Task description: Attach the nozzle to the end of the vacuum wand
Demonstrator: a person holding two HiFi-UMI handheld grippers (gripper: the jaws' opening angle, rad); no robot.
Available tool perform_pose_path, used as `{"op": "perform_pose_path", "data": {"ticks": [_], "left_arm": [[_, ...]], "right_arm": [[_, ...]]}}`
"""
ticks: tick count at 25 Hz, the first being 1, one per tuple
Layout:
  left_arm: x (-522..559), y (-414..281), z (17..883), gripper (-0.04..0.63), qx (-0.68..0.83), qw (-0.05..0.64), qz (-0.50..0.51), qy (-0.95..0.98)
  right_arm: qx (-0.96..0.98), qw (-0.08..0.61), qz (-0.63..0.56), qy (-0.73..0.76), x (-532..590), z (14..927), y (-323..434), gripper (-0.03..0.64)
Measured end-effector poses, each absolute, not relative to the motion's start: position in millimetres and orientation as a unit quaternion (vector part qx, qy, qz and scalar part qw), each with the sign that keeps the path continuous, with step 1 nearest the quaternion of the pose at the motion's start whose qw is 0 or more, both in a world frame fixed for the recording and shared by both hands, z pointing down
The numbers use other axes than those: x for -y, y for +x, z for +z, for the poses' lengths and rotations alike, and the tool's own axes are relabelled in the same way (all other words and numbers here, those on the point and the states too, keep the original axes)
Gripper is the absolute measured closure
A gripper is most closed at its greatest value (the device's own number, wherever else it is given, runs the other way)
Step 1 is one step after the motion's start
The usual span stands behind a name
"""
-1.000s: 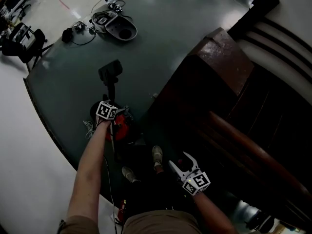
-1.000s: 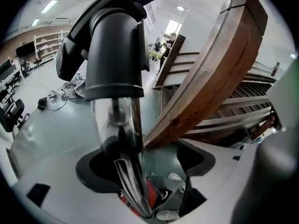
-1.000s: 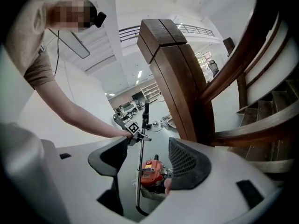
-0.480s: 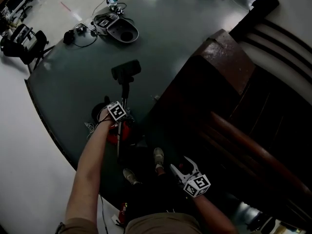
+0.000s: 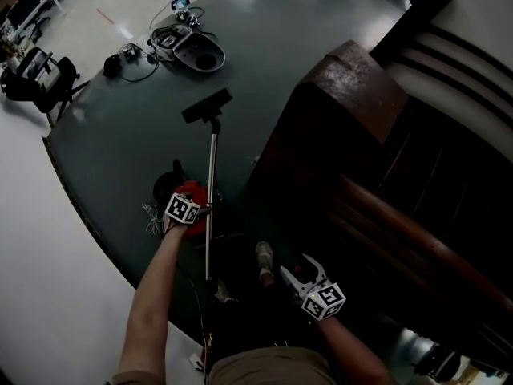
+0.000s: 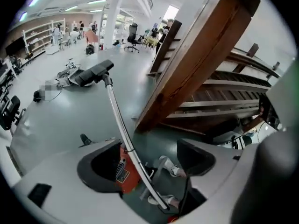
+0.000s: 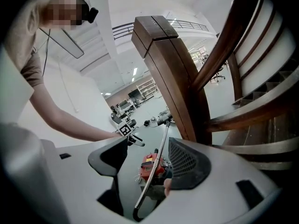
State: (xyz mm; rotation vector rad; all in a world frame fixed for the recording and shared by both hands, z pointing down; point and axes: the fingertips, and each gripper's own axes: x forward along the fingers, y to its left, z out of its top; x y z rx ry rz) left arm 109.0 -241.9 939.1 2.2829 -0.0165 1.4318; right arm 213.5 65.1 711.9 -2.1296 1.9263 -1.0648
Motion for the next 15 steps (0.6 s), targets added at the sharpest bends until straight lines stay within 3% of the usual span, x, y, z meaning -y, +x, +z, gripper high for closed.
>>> {"op": "perform_pose_path", "data": {"ticks": [15], "left_arm": [[136,16,785,0.216,0.119,0.295,0.328,0.889]], "right_arm": [[-0.671,0.037,-0.304,-0.676,-49,667,194,0.333]]}}
